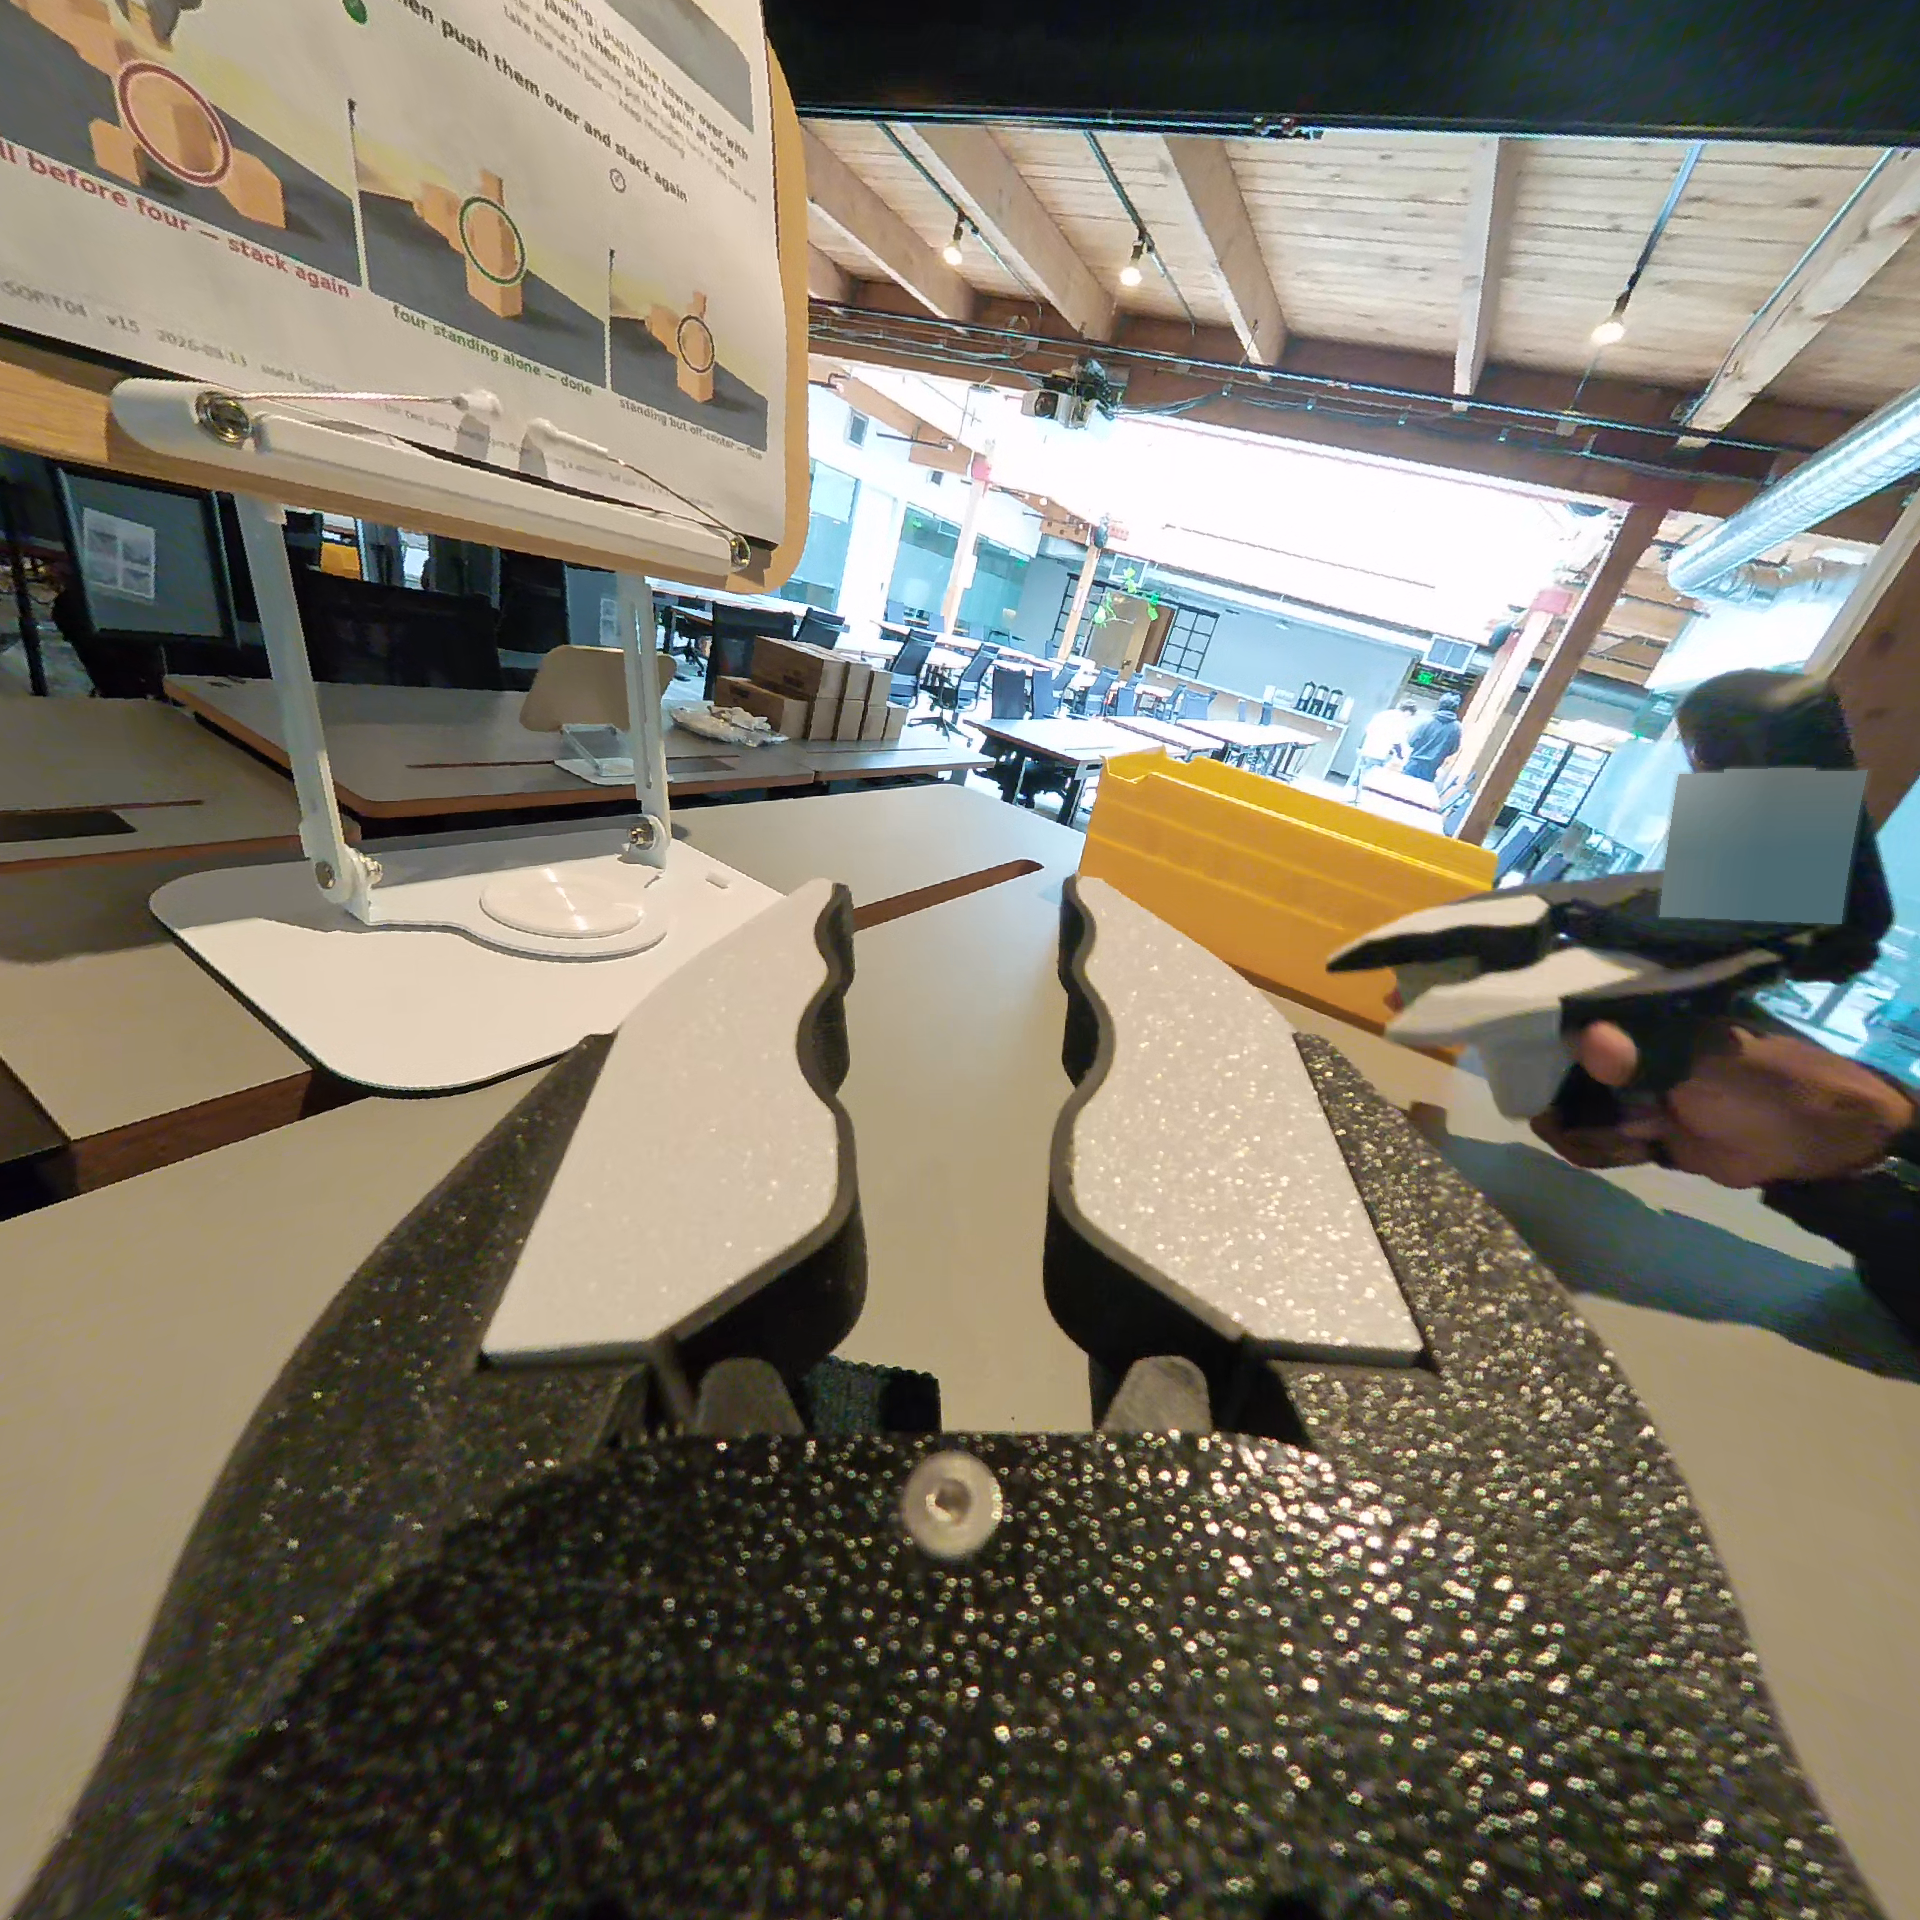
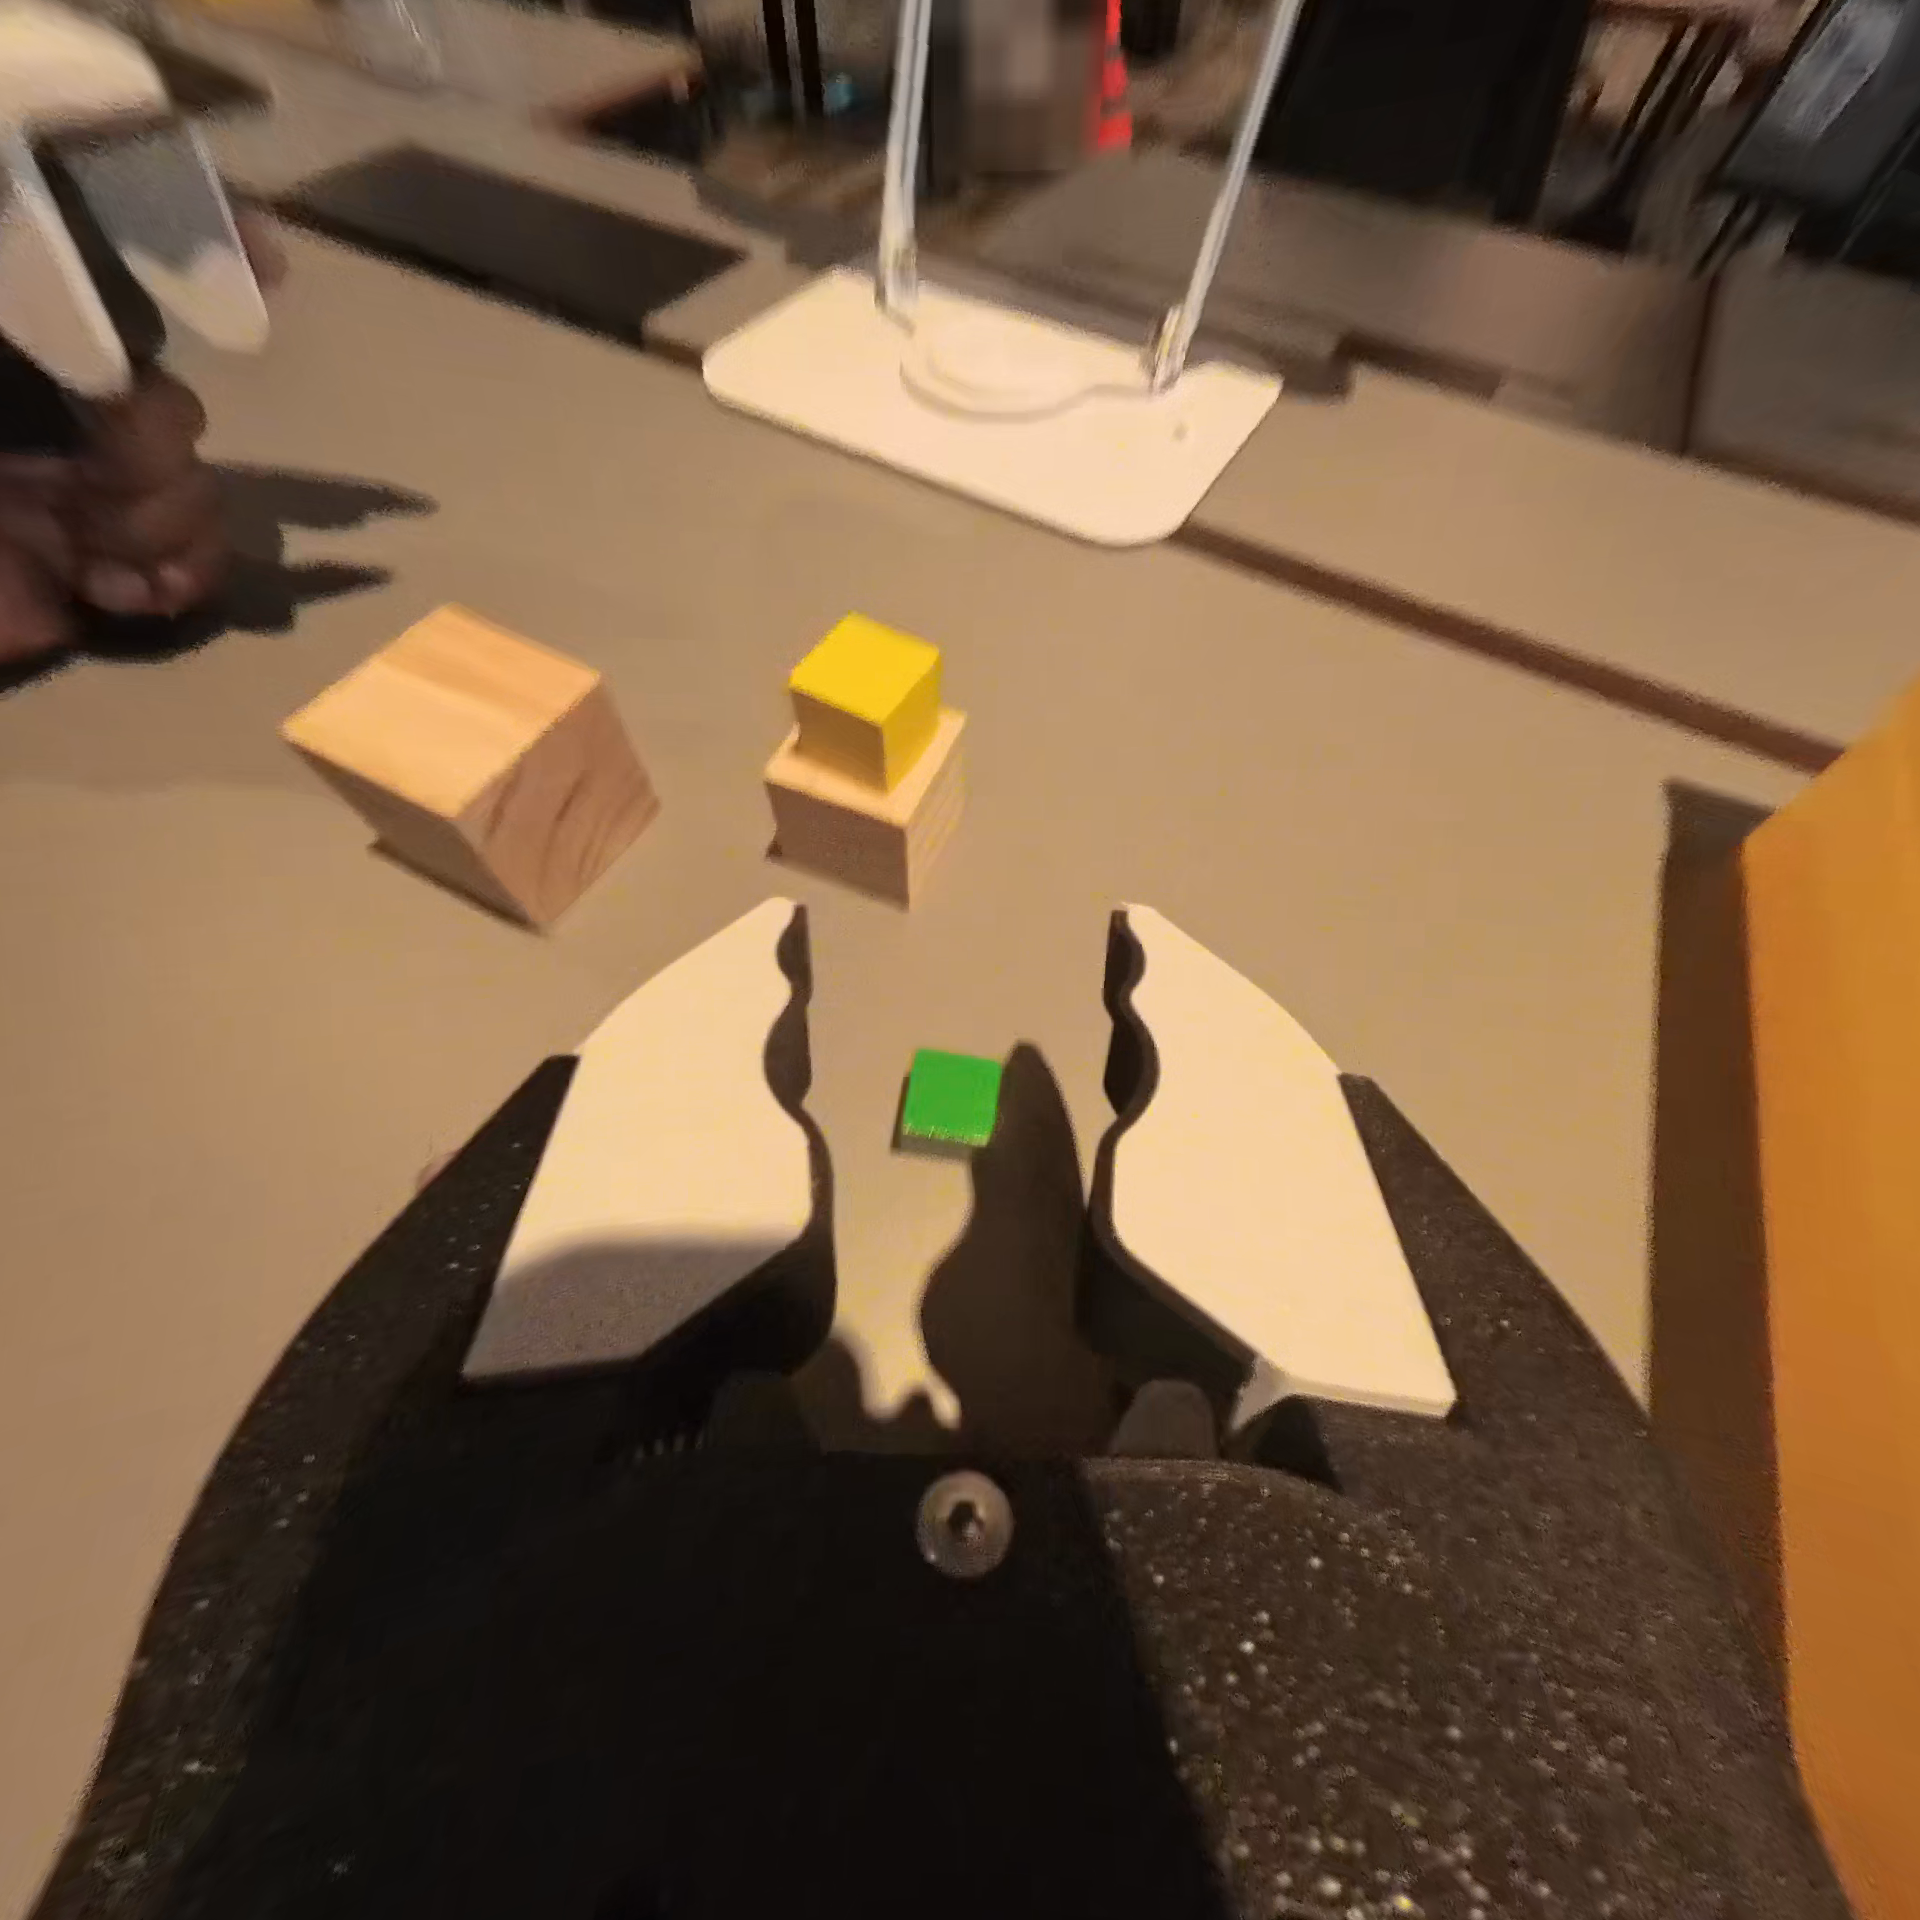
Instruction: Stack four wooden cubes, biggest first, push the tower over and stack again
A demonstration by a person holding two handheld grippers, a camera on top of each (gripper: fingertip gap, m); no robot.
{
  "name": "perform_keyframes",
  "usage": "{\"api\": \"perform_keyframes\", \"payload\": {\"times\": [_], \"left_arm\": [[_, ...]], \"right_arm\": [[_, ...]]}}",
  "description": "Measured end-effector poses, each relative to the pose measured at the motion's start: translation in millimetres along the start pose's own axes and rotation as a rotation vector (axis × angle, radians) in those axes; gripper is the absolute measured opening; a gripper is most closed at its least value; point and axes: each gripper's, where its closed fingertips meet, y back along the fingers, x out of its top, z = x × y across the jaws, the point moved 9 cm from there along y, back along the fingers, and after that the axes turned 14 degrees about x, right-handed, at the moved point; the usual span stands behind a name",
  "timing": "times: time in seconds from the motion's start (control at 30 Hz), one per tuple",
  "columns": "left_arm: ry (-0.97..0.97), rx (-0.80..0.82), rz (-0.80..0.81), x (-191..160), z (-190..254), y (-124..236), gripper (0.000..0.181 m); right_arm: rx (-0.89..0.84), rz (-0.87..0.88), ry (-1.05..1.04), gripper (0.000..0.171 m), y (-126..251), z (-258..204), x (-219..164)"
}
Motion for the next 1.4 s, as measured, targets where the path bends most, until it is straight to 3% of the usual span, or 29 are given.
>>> {"api": "perform_keyframes", "payload": {"times": [0.07,0.33,0.5,0.63,0.7,0.83,1.0,1.17,1.27,1.4], "left_arm": [[-0.004,0.004,0.007,0.0,0.6,0.7,0.037],[-0.014,0.015,0.002,-0.4,1.4,0.0,0.036],[-0.012,0.016,0.012,-0.1,1.3,1.5,0.036],[-0.003,0.017,0.012,0.0,0.5,1.6,0.036],[0.001,0.017,0.006,-0.1,0.1,1.0,0.036],[0.005,0.018,-0.004,-0.4,-0.3,-0.1,0.036],[0.026,0.014,-0.021,-0.8,-2.6,-2.3,0.036],[0.035,-0.008,-0.053,-1.9,-3.1,-6.7,0.036],[0.029,-0.019,-0.016,-0.7,-2.1,-2.7,0.036],[0.011,-0.045,0.015,0.0,0.6,1.3,0.029]], "right_arm": [[-0.046,-0.118,0.011,0.065,-2.0,-5.5,-4.3],[-0.047,-0.210,-0.025,0.061,-7.0,-3.8,-18.4],[-0.046,-0.278,-0.029,0.051,-16.5,-3.9,-29.5],[-0.011,-0.320,-0.026,0.022,-20.3,-3.0,-34.3],[0.022,-0.325,0.003,0.022,-20.8,-1.7,-34.2],[0.210,-0.310,0.088,0.022,-21.0,2.1,-31.9],[0.388,-0.069,0.199,0.022,-9.1,12.9,-17.2],[0.603,0.158,0.382,0.022,7.4,19.9,42.2],[0.746,0.186,0.390,0.022,4.2,27.3,78.6],[0.832,0.108,0.433,0.022,-24.9,29.9,87.0]]}}
